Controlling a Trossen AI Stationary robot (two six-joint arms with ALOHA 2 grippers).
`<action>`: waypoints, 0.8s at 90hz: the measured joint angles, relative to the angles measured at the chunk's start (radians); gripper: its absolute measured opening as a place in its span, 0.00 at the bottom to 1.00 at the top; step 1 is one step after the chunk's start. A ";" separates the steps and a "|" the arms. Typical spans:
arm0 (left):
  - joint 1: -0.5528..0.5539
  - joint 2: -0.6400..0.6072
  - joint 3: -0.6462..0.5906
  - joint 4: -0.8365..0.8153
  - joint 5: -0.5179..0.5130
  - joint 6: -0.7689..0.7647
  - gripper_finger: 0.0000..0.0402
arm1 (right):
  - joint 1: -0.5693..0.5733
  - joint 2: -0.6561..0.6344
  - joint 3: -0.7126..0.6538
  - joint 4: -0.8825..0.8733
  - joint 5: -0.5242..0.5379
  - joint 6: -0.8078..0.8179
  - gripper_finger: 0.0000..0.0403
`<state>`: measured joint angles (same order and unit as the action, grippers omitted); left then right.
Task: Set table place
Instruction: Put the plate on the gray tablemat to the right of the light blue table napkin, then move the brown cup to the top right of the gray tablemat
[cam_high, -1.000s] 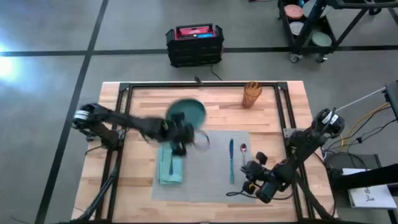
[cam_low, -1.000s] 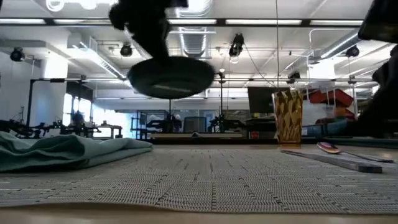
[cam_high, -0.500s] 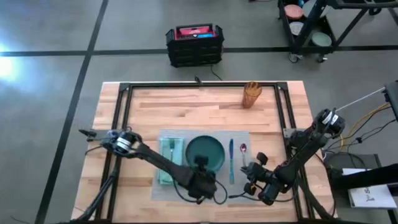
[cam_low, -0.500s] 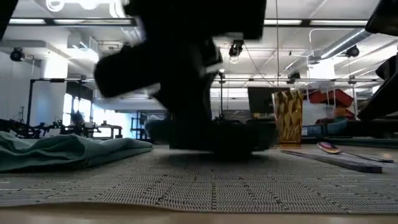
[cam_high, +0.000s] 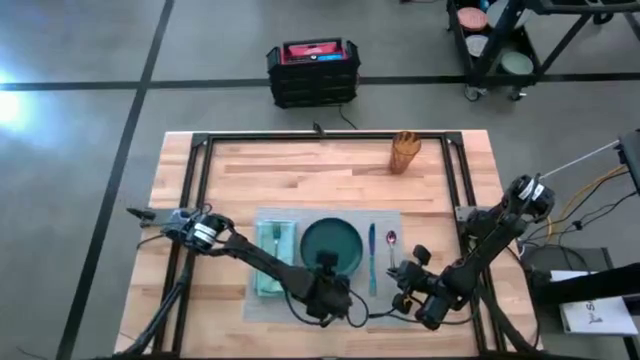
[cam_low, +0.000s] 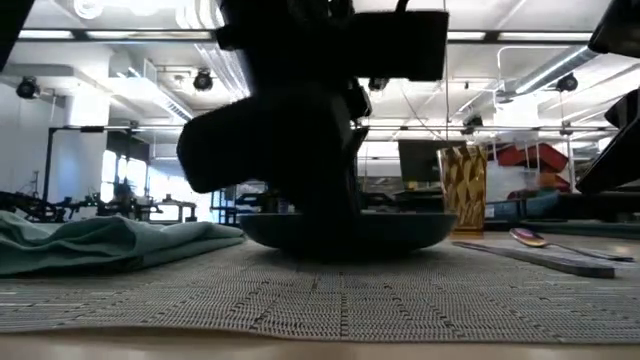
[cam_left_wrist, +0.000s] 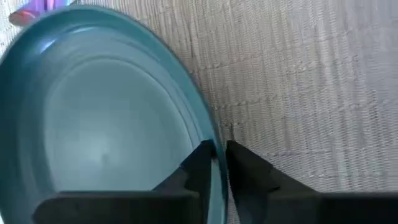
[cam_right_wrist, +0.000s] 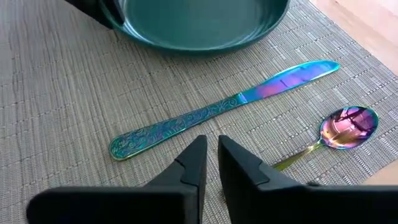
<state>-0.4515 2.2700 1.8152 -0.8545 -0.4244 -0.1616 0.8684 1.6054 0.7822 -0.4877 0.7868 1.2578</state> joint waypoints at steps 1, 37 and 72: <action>0.000 0.000 0.001 -0.001 0.000 0.000 0.15 | 0.000 0.000 0.000 0.000 0.000 0.000 0.08; 0.000 -0.081 0.130 -0.160 0.044 0.018 0.59 | -0.001 0.000 0.009 0.006 -0.008 -0.001 0.12; 0.021 -0.492 -0.325 0.079 -0.065 -0.123 0.60 | -0.131 -0.074 0.124 -0.178 -0.001 -0.095 0.23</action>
<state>-0.4309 1.7781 1.4899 -0.7752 -0.4895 -0.2850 0.7372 1.5311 0.9059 -0.6662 0.7856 1.1623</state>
